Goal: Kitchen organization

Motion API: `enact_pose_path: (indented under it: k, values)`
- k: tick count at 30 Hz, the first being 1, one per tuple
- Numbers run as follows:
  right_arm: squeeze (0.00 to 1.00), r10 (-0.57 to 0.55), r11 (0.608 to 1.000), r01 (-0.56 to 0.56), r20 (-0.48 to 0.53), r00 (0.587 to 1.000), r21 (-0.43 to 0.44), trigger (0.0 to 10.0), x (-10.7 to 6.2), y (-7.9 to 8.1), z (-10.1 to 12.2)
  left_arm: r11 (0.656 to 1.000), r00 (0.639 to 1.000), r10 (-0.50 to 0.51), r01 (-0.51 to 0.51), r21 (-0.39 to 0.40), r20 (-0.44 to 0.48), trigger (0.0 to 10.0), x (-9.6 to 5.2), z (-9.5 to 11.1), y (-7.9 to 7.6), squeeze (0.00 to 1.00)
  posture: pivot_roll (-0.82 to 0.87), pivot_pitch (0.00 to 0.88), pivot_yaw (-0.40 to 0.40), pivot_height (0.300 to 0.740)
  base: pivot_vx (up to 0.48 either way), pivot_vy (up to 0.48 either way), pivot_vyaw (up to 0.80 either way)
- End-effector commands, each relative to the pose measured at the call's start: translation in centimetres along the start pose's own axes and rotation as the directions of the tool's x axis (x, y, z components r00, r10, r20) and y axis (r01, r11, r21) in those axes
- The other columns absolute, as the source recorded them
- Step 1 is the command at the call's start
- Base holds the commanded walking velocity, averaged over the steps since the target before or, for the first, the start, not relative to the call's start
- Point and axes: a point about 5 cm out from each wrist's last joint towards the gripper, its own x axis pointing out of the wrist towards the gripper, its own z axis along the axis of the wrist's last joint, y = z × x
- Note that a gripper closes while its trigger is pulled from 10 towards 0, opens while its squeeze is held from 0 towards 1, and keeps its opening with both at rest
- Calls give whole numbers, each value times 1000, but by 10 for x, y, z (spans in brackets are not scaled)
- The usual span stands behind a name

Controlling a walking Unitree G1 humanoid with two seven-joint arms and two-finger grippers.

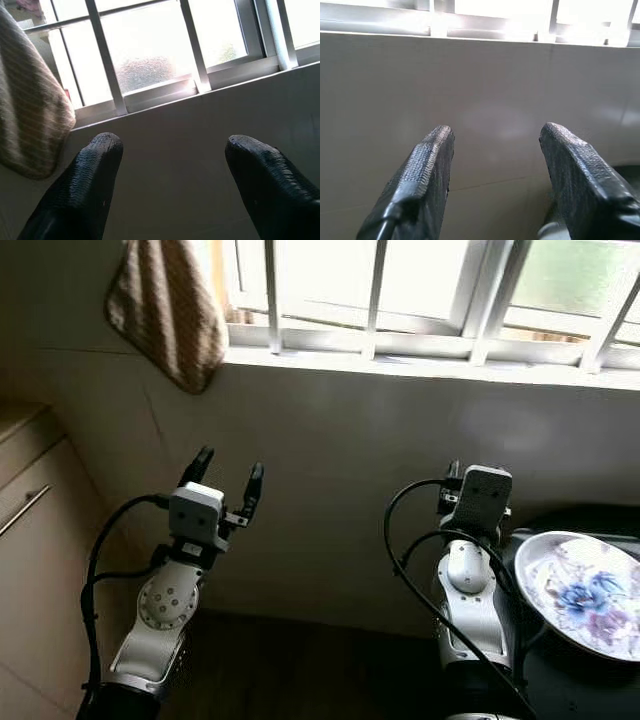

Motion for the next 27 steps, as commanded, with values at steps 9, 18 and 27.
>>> enact_pose_path:
  k: [9, 18, 27]
  values:
    - [0, -45, 999, 46, -26, 999, 16, 10000, 3, -7, -1, 1000, 1000, 4, -4, -5, 19, 10000, 2, 4, -1, 0, 27, 0, -31, 740, 0, 0, -89]
    - [0, -74, 997, 75, -47, 996, 14, 10000, 4, -12, -4, 1000, 1000, 3, -3, -7, 13, 10000, 1, 3, -2, 0, 25, 0, -31, 740, 0, 0, -89]
    - [0, -86, 996, 87, -65, 994, 20, 10000, 4, -14, -6, 999, 1000, 11, -11, -46, -4, 10000, 2, 1, -1, 0, 21, 0, -31, 740, 0, 213, 0]
